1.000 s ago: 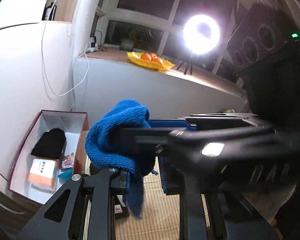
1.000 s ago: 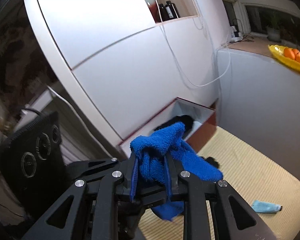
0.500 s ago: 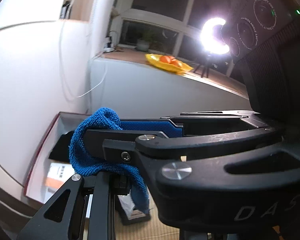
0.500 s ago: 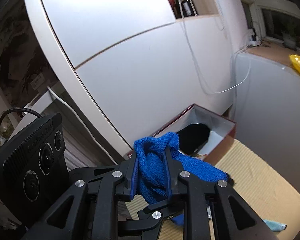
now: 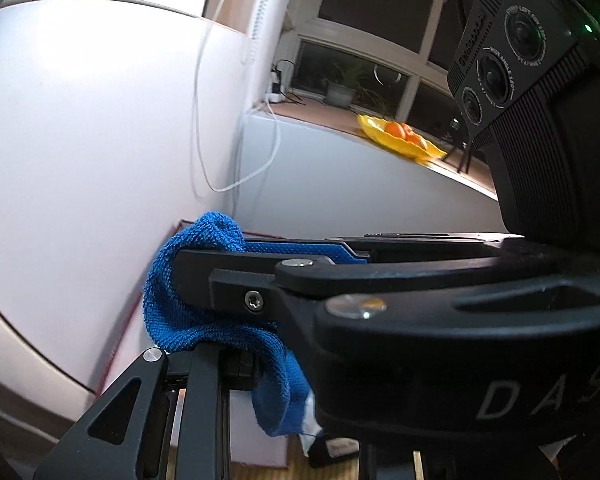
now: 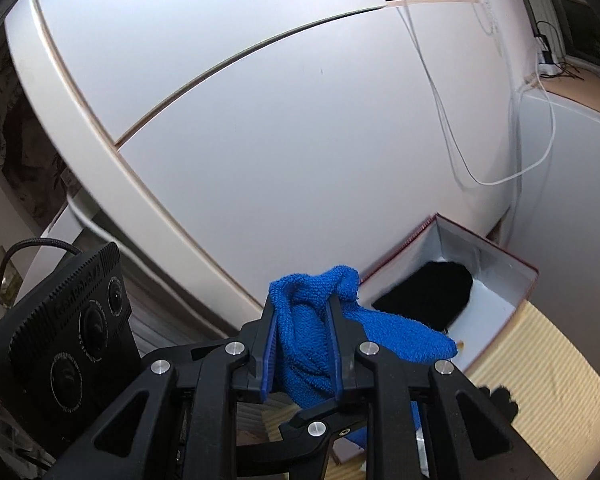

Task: Organize soft objects
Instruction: 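Lower the towel into the box and open the right tool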

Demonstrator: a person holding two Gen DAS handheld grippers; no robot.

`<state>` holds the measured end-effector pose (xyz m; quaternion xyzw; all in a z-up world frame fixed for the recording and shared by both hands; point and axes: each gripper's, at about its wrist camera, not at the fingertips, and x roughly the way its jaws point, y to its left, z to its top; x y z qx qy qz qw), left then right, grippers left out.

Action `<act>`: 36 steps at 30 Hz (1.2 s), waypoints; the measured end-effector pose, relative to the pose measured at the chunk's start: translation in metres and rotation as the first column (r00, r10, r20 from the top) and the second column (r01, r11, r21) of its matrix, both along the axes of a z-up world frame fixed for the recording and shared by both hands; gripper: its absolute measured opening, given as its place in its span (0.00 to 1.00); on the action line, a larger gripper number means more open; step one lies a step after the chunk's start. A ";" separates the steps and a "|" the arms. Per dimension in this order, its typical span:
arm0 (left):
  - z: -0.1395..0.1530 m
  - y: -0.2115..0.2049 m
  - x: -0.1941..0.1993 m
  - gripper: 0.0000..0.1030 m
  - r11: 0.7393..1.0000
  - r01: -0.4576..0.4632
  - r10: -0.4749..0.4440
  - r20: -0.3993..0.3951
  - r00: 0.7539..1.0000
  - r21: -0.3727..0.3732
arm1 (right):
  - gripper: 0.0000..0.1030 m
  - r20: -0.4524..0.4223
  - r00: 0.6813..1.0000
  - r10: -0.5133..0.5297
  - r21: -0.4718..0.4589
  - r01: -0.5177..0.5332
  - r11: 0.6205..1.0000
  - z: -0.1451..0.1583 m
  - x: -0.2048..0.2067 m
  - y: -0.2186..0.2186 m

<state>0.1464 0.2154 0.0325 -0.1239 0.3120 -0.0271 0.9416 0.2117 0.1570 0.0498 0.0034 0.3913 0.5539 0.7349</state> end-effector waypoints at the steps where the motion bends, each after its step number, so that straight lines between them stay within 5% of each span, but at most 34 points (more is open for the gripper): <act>1: -0.002 0.003 0.004 0.18 1.000 -0.005 0.005 -0.002 1.000 0.000 | 0.19 -0.002 1.000 0.002 -0.001 -0.002 1.000 -0.002 0.003 0.003; 10: -0.061 0.017 0.055 0.19 0.999 -0.032 0.032 -0.137 0.990 0.005 | 0.18 -0.084 0.995 -0.055 -0.079 0.048 0.996 -0.057 0.056 0.024; 14: -0.084 0.023 0.066 0.24 0.995 -0.088 0.098 -0.221 0.970 0.056 | 0.31 -0.073 0.990 -0.121 -0.112 0.113 0.987 -0.071 0.073 0.017; 18: -0.090 0.029 0.065 0.41 0.985 -0.139 0.159 -0.242 0.957 0.099 | 0.44 -0.062 0.985 -0.163 -0.104 0.156 0.982 -0.072 0.081 0.003; 27: -0.071 0.025 0.037 0.49 0.984 -0.146 0.163 -0.172 0.972 0.105 | 0.44 -0.047 0.986 -0.163 -0.114 0.156 0.981 -0.079 0.076 -0.025; 36: -0.059 -0.002 -0.018 0.50 0.989 -0.091 0.101 -0.086 0.991 0.120 | 0.44 0.008 0.981 -0.196 -0.151 0.195 0.969 -0.092 0.045 -0.102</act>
